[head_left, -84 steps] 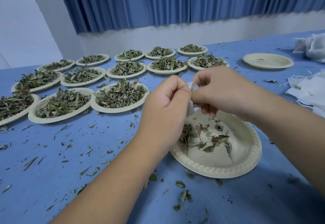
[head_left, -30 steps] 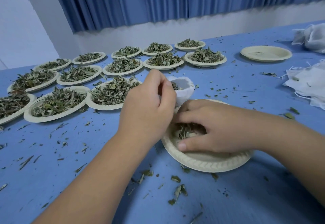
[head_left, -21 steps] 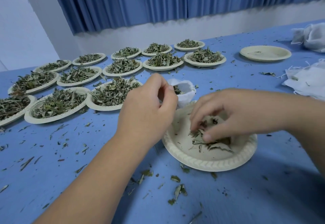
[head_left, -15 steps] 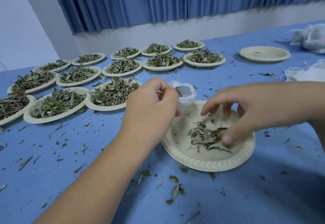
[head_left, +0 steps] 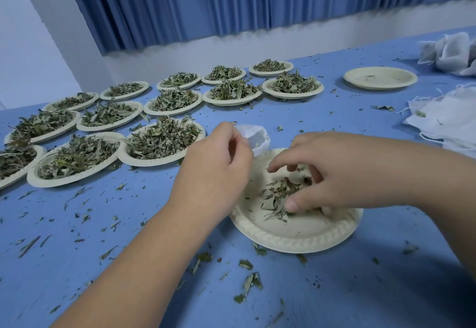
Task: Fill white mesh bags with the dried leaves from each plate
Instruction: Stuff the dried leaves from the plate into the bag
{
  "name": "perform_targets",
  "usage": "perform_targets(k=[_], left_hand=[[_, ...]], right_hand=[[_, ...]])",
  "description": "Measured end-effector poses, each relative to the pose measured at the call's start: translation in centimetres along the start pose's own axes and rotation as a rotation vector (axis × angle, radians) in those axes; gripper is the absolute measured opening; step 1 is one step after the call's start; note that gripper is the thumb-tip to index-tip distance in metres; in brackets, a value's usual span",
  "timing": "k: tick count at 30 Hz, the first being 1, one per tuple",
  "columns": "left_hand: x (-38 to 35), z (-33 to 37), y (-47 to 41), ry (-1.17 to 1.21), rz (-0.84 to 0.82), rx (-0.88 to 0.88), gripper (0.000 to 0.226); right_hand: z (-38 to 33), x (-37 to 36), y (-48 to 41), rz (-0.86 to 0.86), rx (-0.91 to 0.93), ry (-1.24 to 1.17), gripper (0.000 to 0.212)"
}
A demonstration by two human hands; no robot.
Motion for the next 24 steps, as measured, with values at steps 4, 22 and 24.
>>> perform_targets(k=[4,22,24], left_hand=[[0.0,-0.1,-0.1,0.037,-0.014,0.001,0.019],[0.0,1.4,0.6,-0.035,-0.030,-0.052,0.032],[0.0,0.9,0.4,0.007,-0.033,-0.007,0.026]], right_hand=[[0.1,2.8,-0.1,0.260,0.003,-0.043,0.019],[-1.9,3.4,-0.6,0.445,0.161,0.054,0.010],[-1.4,3.6,-0.6,0.441,0.139,0.028,0.013]])
Point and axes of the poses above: each hand's wrist, its own y-axis away from the middle knuckle, its own x-axis out of the back of the hand, z = x × y, the point moved 10 cm from there along -y, towards the middle knuckle, and after that the axes turned 1 degree about z, right-handed, at the moved point
